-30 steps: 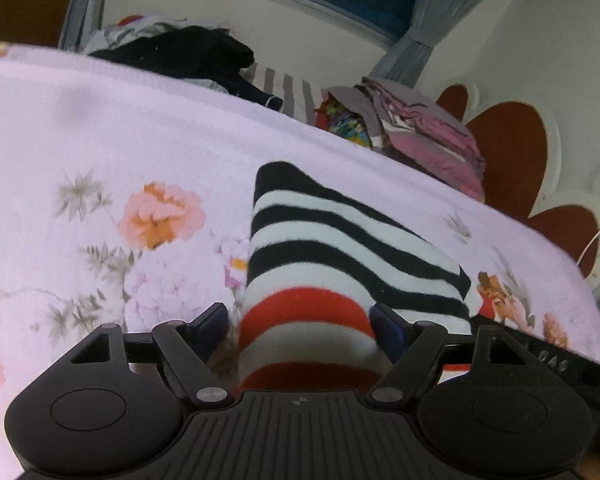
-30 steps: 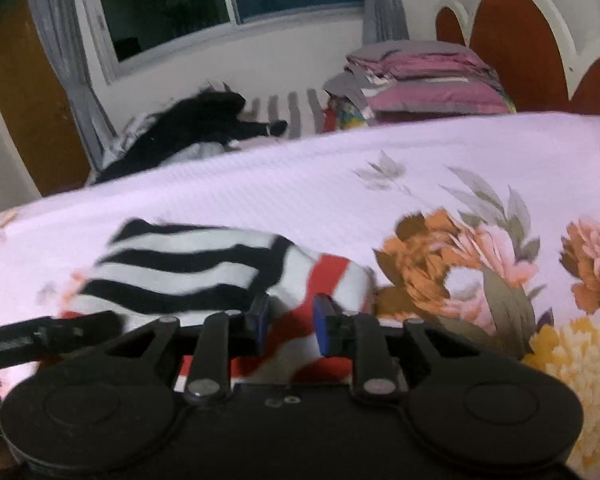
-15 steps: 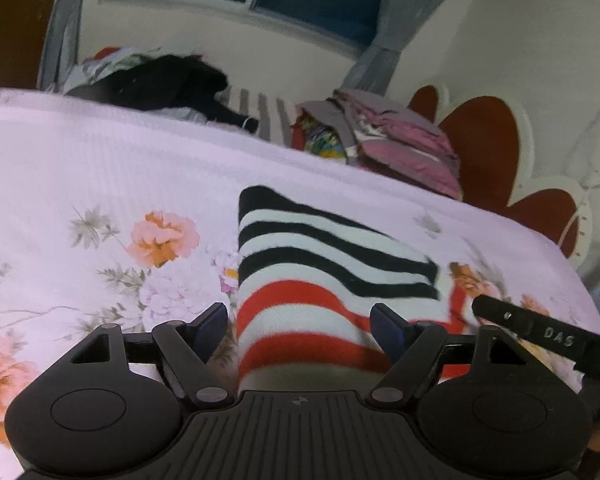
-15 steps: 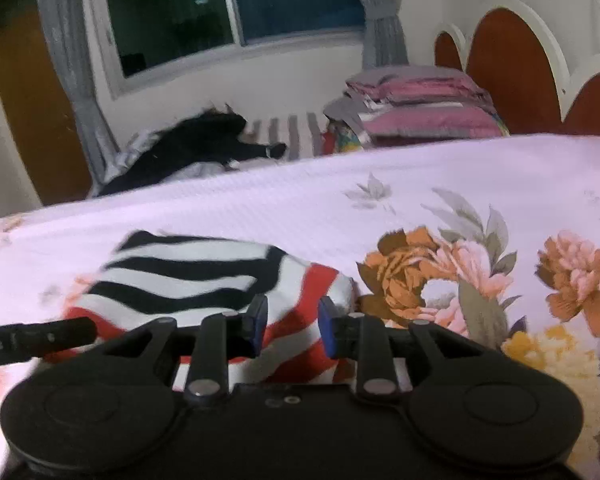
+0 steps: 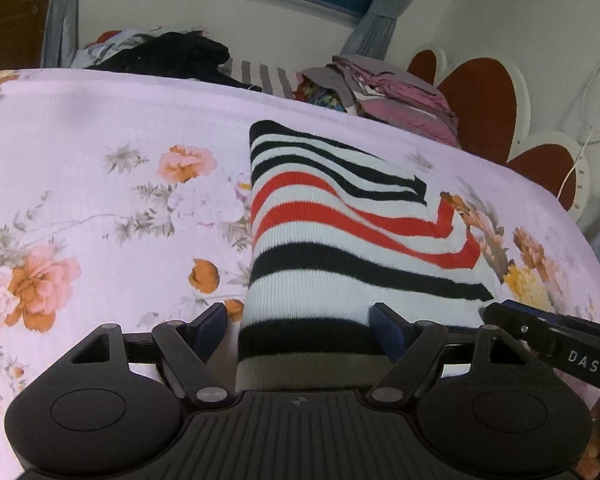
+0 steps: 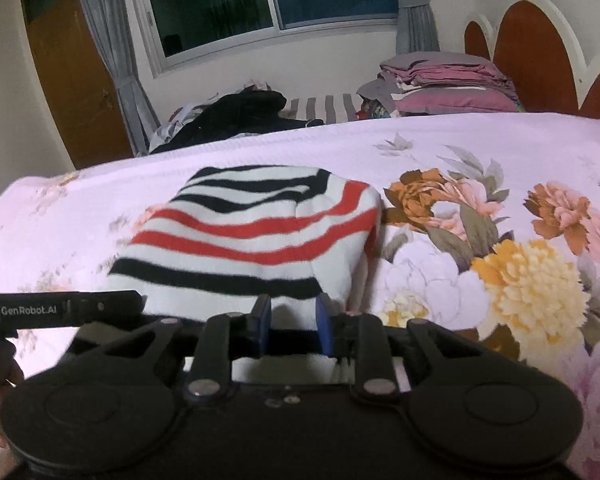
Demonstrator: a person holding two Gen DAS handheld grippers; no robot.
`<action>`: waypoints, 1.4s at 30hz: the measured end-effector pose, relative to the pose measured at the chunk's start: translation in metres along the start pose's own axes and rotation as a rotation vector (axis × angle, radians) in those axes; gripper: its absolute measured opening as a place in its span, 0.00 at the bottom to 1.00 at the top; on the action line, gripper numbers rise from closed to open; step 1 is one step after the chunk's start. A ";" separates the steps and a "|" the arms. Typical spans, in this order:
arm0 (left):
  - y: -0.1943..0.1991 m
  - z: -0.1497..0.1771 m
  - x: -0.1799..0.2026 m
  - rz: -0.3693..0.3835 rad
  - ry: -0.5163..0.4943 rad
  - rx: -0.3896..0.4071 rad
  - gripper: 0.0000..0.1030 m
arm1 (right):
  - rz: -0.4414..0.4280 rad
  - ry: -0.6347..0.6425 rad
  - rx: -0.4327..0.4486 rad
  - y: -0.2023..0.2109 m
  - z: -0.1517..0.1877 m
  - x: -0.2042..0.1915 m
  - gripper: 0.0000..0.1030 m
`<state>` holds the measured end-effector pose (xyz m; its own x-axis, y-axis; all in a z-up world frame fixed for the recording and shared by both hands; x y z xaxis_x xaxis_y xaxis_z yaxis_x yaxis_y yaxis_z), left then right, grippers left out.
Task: Fold small clothes
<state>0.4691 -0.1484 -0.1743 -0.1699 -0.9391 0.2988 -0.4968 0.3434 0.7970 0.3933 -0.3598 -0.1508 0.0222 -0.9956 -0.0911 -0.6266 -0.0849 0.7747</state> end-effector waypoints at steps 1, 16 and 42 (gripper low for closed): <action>0.000 0.001 0.001 -0.005 -0.005 -0.005 0.75 | 0.006 0.004 -0.003 0.000 0.000 0.001 0.22; 0.003 0.014 0.006 -0.022 -0.038 -0.039 0.75 | 0.006 -0.058 -0.081 0.011 0.040 0.015 0.25; 0.005 -0.020 0.016 -0.040 -0.057 -0.033 0.85 | -0.116 -0.155 -0.095 0.014 -0.008 0.040 0.66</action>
<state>0.4805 -0.1610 -0.1548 -0.1990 -0.9510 0.2368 -0.4756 0.3049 0.8251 0.3917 -0.4011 -0.1389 -0.0348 -0.9616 -0.2723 -0.5505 -0.2090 0.8083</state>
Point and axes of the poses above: each gripper's, at about its wrist camera, not at the fingertips, and y roughly against the way its jaws point, x to its right, z to its underside, the point moved 4 cm from there along -y, roughly the way its jaws point, and after that the axes turned 10 degrees about -x, right-handed, at the moved point
